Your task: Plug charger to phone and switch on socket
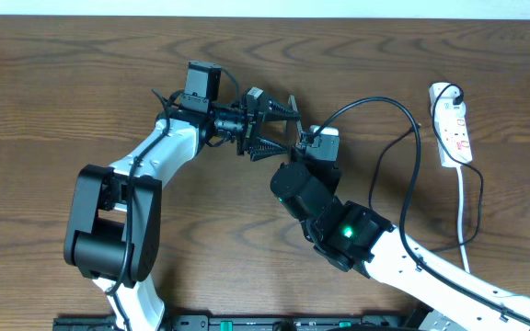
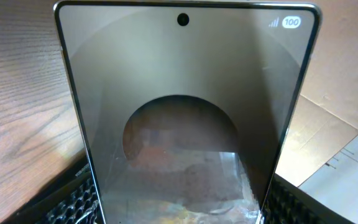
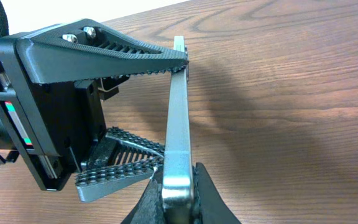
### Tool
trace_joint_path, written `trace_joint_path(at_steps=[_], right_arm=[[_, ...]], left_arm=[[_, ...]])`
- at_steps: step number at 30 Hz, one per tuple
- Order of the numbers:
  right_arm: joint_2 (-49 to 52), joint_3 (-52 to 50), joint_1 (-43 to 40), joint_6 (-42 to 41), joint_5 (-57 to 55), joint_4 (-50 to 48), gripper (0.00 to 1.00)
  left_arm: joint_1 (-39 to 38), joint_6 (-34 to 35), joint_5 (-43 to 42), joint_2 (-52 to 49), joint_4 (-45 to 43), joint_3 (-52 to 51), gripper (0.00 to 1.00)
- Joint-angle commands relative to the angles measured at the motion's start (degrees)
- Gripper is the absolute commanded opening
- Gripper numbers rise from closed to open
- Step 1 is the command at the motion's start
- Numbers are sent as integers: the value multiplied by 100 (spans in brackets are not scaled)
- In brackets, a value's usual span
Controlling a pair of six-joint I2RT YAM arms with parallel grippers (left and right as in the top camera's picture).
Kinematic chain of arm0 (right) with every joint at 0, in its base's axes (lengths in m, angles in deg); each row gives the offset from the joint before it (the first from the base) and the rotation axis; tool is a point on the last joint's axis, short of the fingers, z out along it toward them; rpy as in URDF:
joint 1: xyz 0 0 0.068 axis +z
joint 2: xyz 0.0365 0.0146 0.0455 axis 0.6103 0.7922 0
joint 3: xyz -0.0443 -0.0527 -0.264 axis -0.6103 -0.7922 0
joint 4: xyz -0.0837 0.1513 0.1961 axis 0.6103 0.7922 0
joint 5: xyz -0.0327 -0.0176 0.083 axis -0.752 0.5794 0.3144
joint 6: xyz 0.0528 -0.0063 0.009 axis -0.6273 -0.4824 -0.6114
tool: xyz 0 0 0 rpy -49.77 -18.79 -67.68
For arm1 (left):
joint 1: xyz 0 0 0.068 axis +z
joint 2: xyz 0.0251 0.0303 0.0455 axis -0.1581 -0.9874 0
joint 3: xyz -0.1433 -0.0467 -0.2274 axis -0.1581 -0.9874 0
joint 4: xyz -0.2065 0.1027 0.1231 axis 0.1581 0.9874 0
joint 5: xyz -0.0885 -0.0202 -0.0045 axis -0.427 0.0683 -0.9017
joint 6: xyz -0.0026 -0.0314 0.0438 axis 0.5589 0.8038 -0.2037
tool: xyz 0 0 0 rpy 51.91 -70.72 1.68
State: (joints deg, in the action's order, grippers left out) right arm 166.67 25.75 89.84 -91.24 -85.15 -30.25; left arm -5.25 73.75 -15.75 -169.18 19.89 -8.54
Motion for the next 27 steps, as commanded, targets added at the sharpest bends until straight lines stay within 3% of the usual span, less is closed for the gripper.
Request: trace_joint_path(at_steps=[1, 3, 8, 13, 18, 27], right_arm=[[28, 70, 44, -133, -83, -46, 1], [17, 74, 44, -136, -83, -48, 1], [17, 103, 37, -136, -81, -46, 1], [-7, 103, 33, -136, -81, -24, 1], [-116, 103, -42, -133, -83, 2, 1], [-732, 103, -560, -138, -85, 570, 1]], left_arm=[[20, 7, -229, 181, -48, -4, 57], [20, 9, -229, 184, -48, -4, 58], [20, 9, -225, 184, -50, -4, 79], [20, 7, -129, 184, -50, -4, 94], [20, 9, 142, 184, -166, -4, 99], [26, 55, 382, 192, -2719, 0, 99]])
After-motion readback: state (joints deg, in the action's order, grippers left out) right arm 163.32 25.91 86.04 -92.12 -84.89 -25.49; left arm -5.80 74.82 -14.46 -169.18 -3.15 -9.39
